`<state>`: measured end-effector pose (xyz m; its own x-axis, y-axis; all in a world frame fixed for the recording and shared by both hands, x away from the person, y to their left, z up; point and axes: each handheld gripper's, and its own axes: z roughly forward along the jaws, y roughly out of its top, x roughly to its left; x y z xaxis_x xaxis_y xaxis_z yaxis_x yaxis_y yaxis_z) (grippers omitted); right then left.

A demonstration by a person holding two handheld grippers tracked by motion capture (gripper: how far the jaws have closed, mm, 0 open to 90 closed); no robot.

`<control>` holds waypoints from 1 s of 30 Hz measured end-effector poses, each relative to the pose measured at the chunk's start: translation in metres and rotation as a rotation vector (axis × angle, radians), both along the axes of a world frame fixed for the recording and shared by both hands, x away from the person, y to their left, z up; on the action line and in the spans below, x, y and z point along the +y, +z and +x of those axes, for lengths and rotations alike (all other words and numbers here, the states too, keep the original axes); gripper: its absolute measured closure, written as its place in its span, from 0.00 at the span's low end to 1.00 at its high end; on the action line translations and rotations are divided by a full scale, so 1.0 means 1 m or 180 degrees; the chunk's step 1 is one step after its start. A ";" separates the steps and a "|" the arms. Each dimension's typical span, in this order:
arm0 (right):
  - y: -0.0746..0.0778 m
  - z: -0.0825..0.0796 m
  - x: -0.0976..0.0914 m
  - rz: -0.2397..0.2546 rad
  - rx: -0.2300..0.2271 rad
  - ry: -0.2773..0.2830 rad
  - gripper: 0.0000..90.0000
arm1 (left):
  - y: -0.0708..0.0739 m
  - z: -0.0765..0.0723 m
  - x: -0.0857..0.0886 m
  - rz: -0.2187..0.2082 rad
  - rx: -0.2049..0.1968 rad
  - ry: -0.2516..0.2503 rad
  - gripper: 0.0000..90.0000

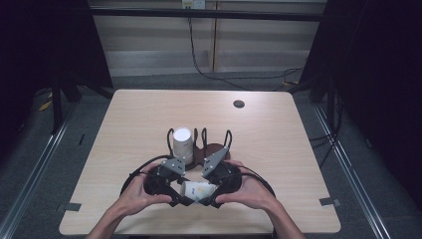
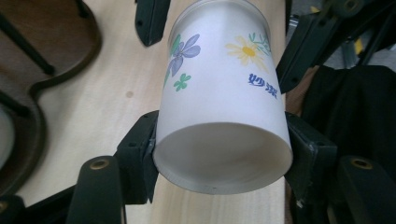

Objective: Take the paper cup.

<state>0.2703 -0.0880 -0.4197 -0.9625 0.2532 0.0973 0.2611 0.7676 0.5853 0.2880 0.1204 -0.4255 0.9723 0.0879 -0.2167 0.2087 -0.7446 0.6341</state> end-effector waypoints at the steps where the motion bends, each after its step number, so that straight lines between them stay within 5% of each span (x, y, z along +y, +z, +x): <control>1: 0.001 0.001 -0.001 0.0004 -0.0004 -0.0019 0.22 | 0.001 0.000 0.001 -0.0009 -0.0006 0.0011 0.41; 10: -0.001 0.001 -0.012 0.0118 0.0029 -0.0151 0.18 | 0.006 0.005 0.009 0.0055 -0.0074 0.0120 0.41; 21: -0.007 0.003 -0.030 0.0406 0.0182 -0.0346 0.17 | 0.004 0.007 0.024 -0.0183 -0.0058 0.0304 0.41; 30: -0.002 0.002 -0.039 0.0727 0.0130 -0.0467 0.15 | 0.009 0.006 0.032 -0.0352 -0.0076 0.0428 0.41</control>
